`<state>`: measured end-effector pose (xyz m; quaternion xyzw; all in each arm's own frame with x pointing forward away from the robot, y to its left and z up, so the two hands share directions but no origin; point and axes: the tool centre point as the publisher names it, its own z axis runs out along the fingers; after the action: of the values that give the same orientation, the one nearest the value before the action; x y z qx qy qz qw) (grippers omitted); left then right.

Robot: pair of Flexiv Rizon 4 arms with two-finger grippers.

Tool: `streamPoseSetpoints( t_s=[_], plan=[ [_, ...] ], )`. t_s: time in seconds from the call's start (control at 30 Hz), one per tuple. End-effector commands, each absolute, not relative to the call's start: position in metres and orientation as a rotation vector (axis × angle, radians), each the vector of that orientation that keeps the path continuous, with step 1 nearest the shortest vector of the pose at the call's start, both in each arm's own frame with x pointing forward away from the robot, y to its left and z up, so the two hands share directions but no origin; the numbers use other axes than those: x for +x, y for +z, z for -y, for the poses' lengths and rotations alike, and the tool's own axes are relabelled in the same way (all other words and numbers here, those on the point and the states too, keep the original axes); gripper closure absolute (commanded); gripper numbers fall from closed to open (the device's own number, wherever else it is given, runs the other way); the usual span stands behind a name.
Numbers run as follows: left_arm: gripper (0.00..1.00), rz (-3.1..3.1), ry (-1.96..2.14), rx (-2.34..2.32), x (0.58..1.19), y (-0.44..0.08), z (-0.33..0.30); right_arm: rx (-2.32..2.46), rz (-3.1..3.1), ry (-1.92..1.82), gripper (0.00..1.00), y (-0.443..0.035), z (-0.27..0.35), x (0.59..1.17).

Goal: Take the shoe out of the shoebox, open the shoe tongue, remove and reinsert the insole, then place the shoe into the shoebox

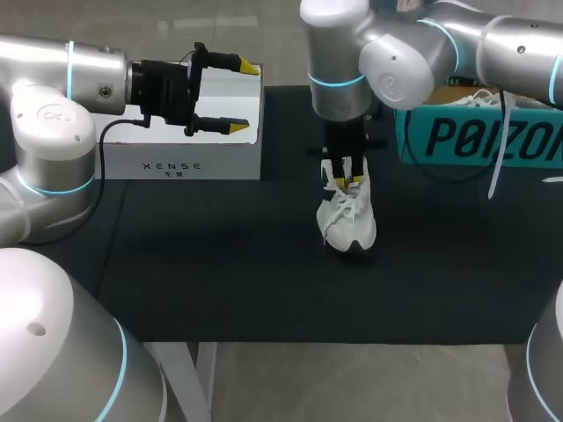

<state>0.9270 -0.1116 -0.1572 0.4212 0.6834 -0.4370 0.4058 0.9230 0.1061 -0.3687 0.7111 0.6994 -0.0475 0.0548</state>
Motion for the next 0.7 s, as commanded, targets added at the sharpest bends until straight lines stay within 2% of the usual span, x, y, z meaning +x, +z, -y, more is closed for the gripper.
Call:
streamPoseSetpoints(
  t_s=[0.03,0.37,0.4,0.43,0.5,0.7],
  plan=[
    [0.00,-1.728,-1.100,1.065,0.926,-0.156,0.111,2.171,-2.094,-0.124,0.00,-0.353,-0.103,0.917],
    [0.00,-1.728,-1.100,1.065,0.926,-0.156,0.111,2.169,-2.045,-0.030,0.00,-0.325,-0.096,0.919],
    [0.00,-1.728,-1.100,1.065,0.926,-0.156,0.111,2.172,-2.044,-0.025,0.25,-0.325,-0.096,0.921],
    [0.00,-1.728,-1.100,1.065,0.926,-0.156,0.111,2.174,-2.042,-0.023,0.58,-0.326,-0.097,0.923],
    [0.00,-1.728,-1.100,1.065,0.926,-0.156,0.111,2.165,-2.044,-0.018,1.00,-0.325,-0.100,0.928],
    [0.00,-1.728,-1.100,1.065,0.926,-0.156,0.111,2.139,-2.048,0.014,1.00,-0.321,-0.110,0.940]
  ],
)
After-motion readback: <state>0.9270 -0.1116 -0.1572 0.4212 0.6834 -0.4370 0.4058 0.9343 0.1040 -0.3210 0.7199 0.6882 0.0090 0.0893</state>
